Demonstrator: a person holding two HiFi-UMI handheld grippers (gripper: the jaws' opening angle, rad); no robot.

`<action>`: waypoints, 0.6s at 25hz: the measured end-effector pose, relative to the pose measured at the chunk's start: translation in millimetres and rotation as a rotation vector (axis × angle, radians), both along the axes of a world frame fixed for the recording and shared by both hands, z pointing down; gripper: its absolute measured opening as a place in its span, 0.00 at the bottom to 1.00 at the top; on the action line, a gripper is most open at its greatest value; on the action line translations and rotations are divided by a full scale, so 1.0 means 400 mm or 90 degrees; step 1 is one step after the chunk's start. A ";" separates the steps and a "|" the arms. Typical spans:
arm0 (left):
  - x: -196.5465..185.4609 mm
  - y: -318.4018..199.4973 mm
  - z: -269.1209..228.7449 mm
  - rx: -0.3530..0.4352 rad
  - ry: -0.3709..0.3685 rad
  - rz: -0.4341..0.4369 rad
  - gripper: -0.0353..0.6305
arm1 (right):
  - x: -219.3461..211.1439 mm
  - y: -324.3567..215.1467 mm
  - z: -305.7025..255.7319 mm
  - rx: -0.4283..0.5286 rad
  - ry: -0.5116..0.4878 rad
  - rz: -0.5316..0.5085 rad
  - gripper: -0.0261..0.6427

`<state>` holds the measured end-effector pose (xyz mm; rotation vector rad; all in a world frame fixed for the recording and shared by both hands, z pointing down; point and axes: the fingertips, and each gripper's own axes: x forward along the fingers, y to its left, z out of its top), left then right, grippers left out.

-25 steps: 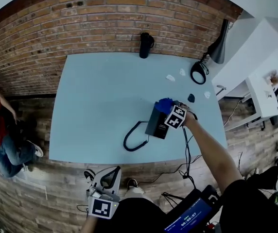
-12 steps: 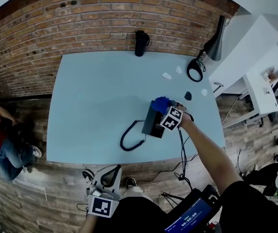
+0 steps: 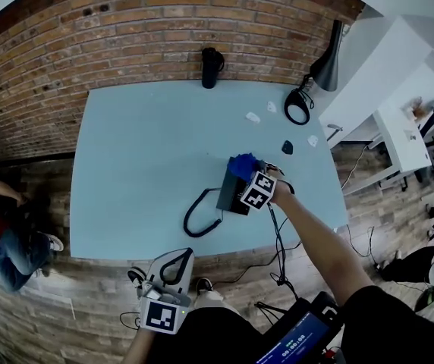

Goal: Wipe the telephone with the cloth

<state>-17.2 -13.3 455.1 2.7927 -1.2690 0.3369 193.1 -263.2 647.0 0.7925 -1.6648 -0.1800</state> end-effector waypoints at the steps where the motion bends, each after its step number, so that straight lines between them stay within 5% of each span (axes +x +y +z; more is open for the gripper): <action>1: 0.002 0.000 0.001 0.000 0.002 0.001 0.07 | -0.002 0.005 0.004 -0.003 -0.001 0.001 0.31; 15: 0.016 0.033 0.019 -0.032 0.003 0.008 0.07 | -0.011 0.061 0.029 -0.009 -0.037 0.022 0.31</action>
